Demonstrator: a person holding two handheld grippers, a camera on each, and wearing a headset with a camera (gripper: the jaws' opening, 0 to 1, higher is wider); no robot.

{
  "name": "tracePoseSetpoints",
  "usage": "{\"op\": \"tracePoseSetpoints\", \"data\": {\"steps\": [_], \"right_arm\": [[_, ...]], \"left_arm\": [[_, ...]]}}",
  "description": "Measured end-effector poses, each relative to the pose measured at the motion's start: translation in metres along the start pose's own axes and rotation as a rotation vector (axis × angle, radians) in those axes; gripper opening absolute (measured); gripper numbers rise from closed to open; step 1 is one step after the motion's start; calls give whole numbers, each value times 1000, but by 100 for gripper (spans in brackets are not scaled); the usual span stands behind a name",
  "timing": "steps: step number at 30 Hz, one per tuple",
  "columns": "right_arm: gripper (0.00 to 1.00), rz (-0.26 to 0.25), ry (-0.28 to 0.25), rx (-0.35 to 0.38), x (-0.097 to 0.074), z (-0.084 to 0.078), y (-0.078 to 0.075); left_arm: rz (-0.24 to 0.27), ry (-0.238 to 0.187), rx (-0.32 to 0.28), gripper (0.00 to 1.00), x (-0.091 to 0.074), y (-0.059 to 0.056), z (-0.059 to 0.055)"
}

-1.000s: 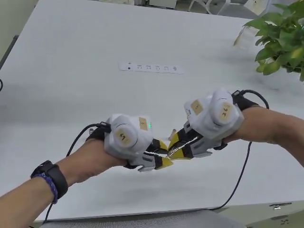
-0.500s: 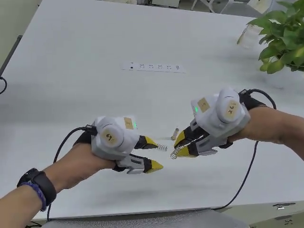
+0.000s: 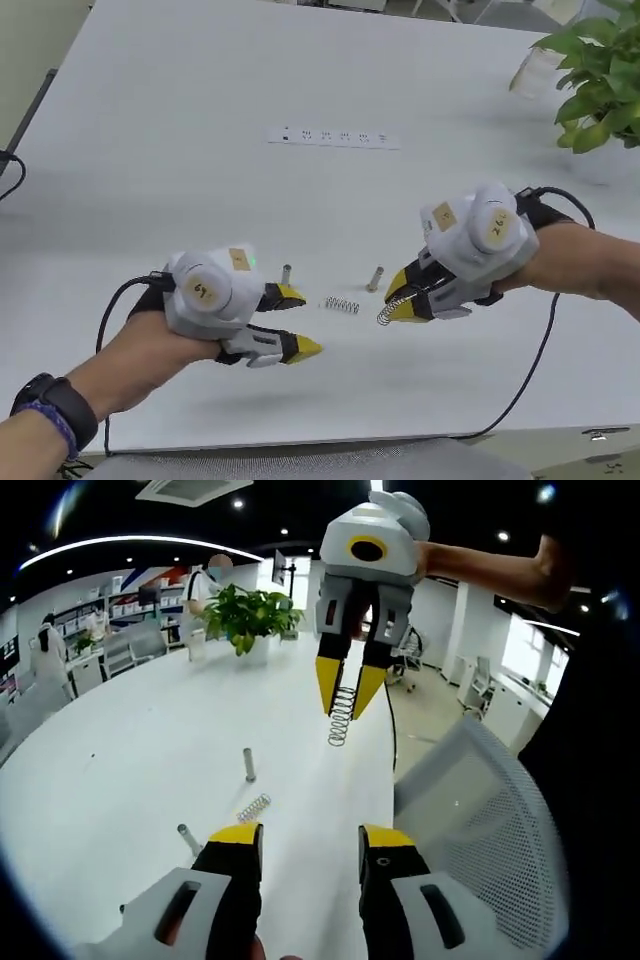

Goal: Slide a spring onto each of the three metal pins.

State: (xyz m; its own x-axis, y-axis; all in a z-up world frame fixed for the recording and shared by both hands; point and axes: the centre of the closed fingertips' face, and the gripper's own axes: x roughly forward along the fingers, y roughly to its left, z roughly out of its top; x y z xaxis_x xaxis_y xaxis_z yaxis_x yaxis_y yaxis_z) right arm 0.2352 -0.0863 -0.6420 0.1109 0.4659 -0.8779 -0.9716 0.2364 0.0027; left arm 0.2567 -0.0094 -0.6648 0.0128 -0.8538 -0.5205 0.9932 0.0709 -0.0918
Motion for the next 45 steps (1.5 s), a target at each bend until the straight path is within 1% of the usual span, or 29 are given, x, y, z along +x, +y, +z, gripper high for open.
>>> {"op": "tracePoseSetpoints", "data": {"steps": [3,6,9,15,17,19,22,24,27,35,40,45], "right_arm": [[9,-3,-2,2,2,0,-3],[9,-23,1,1,5,0,-11],[9,-18,1,1,7,1,-14],[9,-23,9,-4,15,2,-19],[9,-26,9,-4,17,3,-22],[9,-20,19,-7,21,3,-23],[9,-24,32,-15,27,1,-26],[9,-24,31,-15,30,3,-28],[9,-30,36,-17,34,3,-31],[9,-32,43,-20,43,6,-44],[9,-32,42,-21,49,9,-50],[9,-32,41,-20,54,12,-58]], "left_arm": [[29,-3,-21,34,-7,6,-5],[60,-10,-47,35,-15,13,-10],[84,-10,-63,37,-21,18,-14],[138,-20,-98,40,-38,28,-23],[147,-21,-105,41,-41,29,-25],[167,-23,-115,43,-48,31,-28],[188,-26,-126,44,-57,33,-31],[204,-34,-144,45,-64,36,-36],[230,-30,-160,46,-73,38,-43],[270,-33,-192,50,-93,40,-55],[304,-42,-210,53,-106,44,-59],[336,-49,-219,55,-117,48,-60]]}}
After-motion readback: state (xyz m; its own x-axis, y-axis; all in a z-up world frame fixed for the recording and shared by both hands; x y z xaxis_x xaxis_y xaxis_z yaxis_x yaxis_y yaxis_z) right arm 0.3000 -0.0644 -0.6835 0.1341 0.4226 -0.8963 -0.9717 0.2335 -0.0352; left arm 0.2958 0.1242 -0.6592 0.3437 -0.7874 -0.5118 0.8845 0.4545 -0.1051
